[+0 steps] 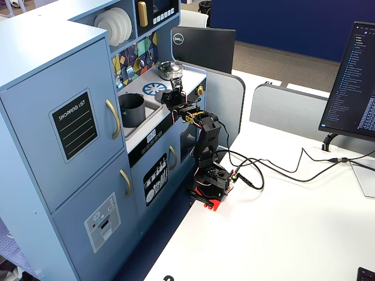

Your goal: Pick up the lid from the counter and put it on the gray recipient

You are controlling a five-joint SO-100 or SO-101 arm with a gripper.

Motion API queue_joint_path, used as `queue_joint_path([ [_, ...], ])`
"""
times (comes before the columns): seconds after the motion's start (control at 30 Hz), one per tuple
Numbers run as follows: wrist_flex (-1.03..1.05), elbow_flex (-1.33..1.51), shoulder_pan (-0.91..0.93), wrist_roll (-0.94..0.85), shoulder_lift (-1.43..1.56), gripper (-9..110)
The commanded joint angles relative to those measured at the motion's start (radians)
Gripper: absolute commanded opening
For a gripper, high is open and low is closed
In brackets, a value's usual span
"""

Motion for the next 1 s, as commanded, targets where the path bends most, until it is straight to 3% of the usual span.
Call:
queue_joint_path([
  [0.0,0.058,-0.146,-0.014,0.000,0.060,0],
  [0.43,0.474,-0.629,-0.164,0.054,0.163,0],
  [0.7,0.583,-0.566,-0.397,0.058,0.285,0],
  [0.97,0.535,-0.405,-0.503,0.031,0.334,0],
])
